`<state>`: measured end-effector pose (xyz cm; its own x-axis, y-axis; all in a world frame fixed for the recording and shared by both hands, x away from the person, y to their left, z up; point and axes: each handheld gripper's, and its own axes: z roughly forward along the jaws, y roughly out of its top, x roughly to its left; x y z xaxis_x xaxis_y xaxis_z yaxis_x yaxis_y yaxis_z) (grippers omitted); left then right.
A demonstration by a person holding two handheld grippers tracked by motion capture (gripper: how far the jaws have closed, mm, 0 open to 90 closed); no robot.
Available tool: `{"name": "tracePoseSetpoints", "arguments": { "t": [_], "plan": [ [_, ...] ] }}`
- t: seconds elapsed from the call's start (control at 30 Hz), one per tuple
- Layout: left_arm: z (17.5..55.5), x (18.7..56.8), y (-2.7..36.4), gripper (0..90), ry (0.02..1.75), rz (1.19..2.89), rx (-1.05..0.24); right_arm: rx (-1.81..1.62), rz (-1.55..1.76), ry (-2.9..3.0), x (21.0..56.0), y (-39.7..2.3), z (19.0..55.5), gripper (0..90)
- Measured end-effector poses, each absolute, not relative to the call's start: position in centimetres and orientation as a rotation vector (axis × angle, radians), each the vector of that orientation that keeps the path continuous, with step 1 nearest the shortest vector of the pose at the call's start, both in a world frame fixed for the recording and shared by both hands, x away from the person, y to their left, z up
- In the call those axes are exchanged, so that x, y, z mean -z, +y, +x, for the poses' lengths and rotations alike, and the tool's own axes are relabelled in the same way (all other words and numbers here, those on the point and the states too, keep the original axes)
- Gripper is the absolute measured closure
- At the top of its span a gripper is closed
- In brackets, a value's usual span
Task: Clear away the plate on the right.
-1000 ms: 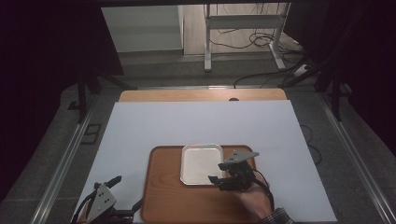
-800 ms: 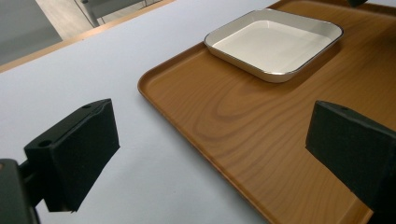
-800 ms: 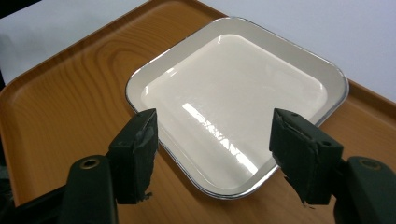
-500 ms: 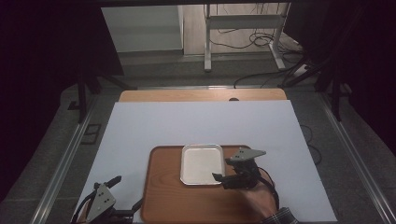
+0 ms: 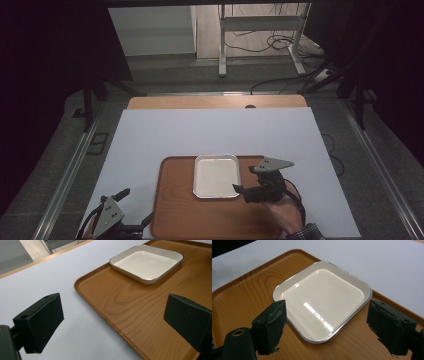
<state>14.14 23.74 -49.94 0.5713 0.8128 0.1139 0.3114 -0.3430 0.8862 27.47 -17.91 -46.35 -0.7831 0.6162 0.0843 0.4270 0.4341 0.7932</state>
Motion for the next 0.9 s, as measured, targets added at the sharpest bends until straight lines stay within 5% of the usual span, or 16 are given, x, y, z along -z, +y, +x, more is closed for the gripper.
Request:
{"name": "tracePoseSetpoints", "arguments": {
  "t": [0.9],
  "plan": [
    [14.1,49.9,23.8,2.3,0.918,1.9,-0.703,-1.237,0.936,2.393,46.5,-21.0,26.4,0.9]
  ]
}}
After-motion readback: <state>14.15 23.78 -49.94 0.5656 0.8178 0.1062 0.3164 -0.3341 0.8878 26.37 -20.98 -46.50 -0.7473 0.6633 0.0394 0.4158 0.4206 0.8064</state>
